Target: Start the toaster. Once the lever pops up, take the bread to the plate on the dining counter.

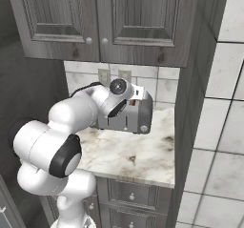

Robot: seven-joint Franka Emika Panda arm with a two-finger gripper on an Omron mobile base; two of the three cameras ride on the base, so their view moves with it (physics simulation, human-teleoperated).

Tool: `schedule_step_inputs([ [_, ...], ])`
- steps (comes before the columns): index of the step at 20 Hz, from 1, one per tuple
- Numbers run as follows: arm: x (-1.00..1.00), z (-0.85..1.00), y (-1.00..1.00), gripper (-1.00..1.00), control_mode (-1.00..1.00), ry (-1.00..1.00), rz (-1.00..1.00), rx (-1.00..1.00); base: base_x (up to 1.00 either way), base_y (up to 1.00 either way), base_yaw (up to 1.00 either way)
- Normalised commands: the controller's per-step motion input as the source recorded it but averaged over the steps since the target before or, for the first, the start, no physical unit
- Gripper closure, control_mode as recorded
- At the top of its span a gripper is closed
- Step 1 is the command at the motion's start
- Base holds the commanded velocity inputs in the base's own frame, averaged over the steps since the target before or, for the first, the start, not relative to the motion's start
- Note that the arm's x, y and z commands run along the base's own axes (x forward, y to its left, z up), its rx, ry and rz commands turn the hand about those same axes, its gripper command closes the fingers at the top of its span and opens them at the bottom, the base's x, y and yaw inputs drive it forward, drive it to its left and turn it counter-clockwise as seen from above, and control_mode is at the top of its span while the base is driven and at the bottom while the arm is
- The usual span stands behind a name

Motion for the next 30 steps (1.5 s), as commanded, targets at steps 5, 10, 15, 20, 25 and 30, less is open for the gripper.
schedule_step_inputs([
  [5,0.0,0.0,0.0,-1.0,-1.0,0.0,0.0,0.0,0.0,0.0,0.0],
  [10,0.0,0.0,0.0,-1.0,-1.0,0.0,0.0,0.0,0.0,0.0,0.0],
  [15,0.0,0.0,0.0,-1.0,-1.0,0.0,0.0,0.0,0.0,0.0,0.0],
  [20,0.0,0.0,0.0,-1.0,-1.0,0.0,0.0,0.0,0.0,0.0,0.0],
  [25,0.0,0.0,0.0,-1.0,-1.0,0.0,0.0,0.0,0.0,0.0,0.0],
  [30,0.0,0.0,0.0,-1.0,-1.0,0.0,0.0,0.0,0.0,0.0,0.0],
])
